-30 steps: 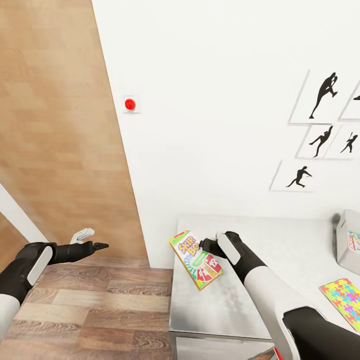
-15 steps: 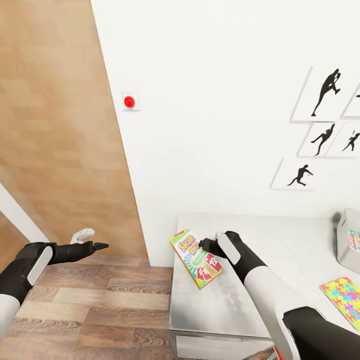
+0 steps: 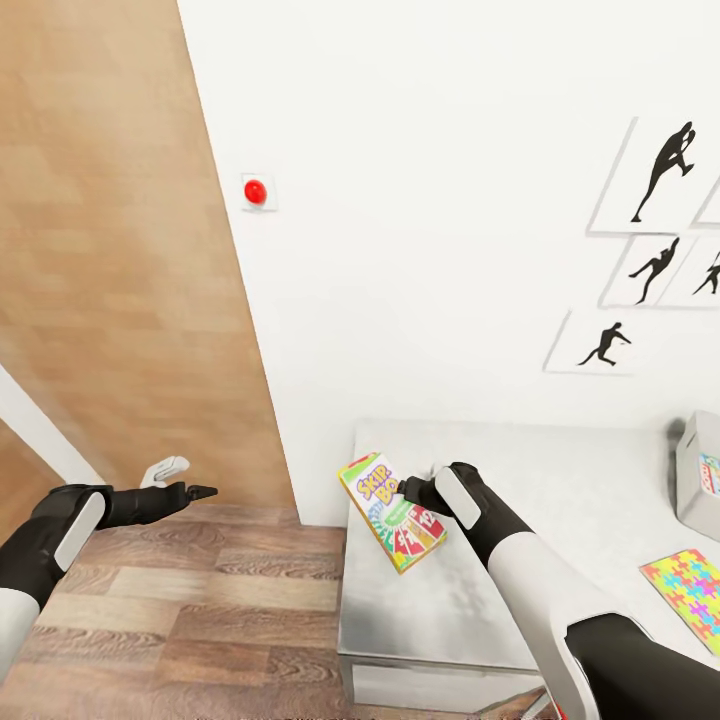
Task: Put all the toys in the child's room - the three board games (two on the bed and one on the table), the two jigsaw puzzles on the table, and the tennis ball on the table - inside the toy box on the table in the child's room.
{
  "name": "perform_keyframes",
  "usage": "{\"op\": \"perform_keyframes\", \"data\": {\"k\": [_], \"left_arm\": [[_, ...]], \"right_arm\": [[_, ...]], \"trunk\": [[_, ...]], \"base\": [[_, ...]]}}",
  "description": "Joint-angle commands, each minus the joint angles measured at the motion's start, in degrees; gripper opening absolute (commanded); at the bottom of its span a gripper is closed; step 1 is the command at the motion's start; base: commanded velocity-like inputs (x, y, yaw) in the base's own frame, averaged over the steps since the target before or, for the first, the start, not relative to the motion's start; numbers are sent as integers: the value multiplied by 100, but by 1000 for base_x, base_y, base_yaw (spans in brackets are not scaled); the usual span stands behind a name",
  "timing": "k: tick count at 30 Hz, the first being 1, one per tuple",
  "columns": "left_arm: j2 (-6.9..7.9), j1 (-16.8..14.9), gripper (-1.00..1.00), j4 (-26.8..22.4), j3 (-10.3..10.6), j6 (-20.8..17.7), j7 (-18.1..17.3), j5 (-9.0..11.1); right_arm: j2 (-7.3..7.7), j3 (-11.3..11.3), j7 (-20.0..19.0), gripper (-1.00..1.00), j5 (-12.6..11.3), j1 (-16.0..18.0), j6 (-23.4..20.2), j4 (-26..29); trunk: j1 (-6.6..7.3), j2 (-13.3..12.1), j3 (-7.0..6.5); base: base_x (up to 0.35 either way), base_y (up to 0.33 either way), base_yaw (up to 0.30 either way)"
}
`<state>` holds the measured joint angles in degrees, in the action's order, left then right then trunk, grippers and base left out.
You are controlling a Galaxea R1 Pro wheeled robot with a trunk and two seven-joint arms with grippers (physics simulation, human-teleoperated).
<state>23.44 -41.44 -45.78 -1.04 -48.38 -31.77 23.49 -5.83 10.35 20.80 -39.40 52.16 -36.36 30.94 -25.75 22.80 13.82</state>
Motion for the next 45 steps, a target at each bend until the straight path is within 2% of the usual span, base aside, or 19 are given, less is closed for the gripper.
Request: {"op": "perform_keyframes", "data": {"k": [1,15,45], "left_arm": [[-2,-5,100,-1,-11,-32,-20,-2],[-2,-5,100,-1,-11,-32,-22,-2],[2,-5,100,-1,-11,-37,-22,-2]], "right_arm": [[4,29,55,100,-60,5,-10,8],[-5,29,55,100,-54,5,-12,8],[-31,29,55,100,-50,5,-11,8]], "trunk": [[-3,12,21],[-3,12,145],[-3,12,219]], "base": [[0,0,0],[0,0,0],[0,30,0]]}}
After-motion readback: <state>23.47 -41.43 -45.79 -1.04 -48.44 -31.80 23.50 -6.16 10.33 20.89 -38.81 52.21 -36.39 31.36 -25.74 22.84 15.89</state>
